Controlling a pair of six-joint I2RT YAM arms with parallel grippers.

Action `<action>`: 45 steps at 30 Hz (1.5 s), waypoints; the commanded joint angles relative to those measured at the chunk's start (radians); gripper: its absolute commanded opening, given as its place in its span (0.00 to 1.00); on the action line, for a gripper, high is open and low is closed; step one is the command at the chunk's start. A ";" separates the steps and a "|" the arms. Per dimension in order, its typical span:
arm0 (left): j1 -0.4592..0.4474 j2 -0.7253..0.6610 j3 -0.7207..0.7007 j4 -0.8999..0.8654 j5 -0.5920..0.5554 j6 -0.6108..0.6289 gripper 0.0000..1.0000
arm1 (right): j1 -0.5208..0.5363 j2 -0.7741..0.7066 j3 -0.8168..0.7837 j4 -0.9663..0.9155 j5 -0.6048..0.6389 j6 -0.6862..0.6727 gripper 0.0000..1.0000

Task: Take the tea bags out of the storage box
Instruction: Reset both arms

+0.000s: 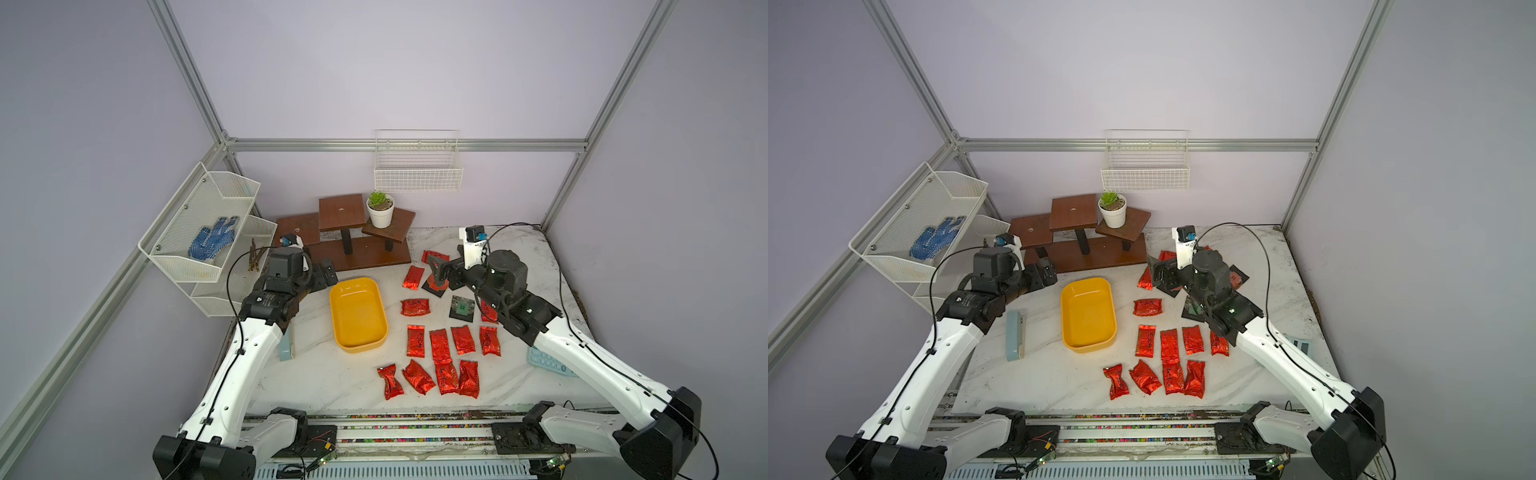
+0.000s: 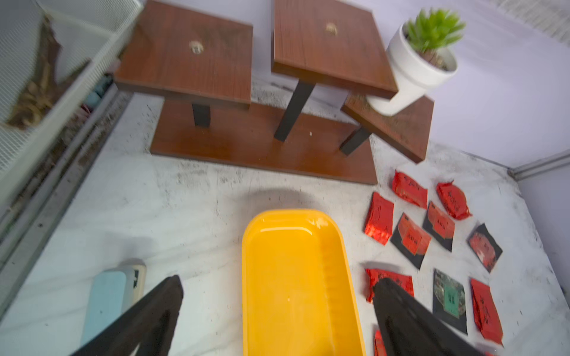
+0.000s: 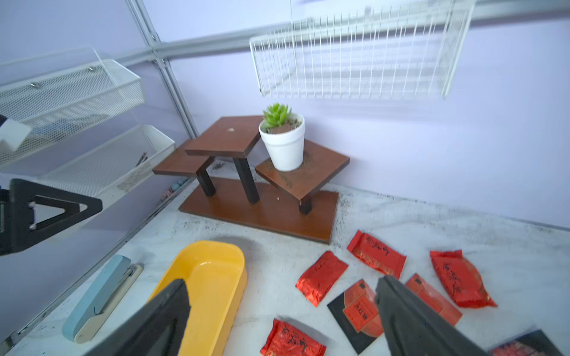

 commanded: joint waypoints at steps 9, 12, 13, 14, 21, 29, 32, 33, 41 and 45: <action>0.005 -0.085 -0.328 0.558 -0.187 0.186 1.00 | -0.062 -0.321 -0.450 0.526 0.363 -0.220 0.99; 0.015 -0.085 -0.480 0.646 -0.296 0.208 1.00 | -0.172 -0.282 -0.549 0.510 0.396 -0.186 0.99; 0.018 -0.083 -0.519 0.668 -0.309 0.239 1.00 | -0.190 -0.273 -0.595 0.550 0.405 -0.184 0.99; 0.023 -0.079 -0.557 0.692 -0.331 0.264 1.00 | -0.200 -0.259 -0.657 0.613 0.429 -0.183 0.99; 0.126 -0.059 -0.746 0.877 -0.325 0.356 1.00 | -0.252 -0.023 -0.847 0.933 0.533 -0.146 1.00; 0.152 0.113 -0.830 1.239 -0.184 0.424 1.00 | -0.293 0.254 -0.926 1.383 0.535 -0.223 0.99; 0.157 0.212 -0.850 1.386 -0.185 0.392 1.00 | -0.325 0.319 -0.909 1.414 0.513 -0.214 0.99; 0.158 0.241 -0.854 1.435 -0.172 0.396 1.00 | -0.338 0.358 -0.913 1.448 0.498 -0.202 0.99; 0.153 0.473 -0.968 1.912 -0.096 0.417 1.00 | -0.413 0.447 -0.833 1.352 0.358 -0.155 1.00; 0.154 0.417 -0.860 1.593 -0.123 0.389 1.00 | -0.421 0.455 -0.827 1.351 0.339 -0.151 1.00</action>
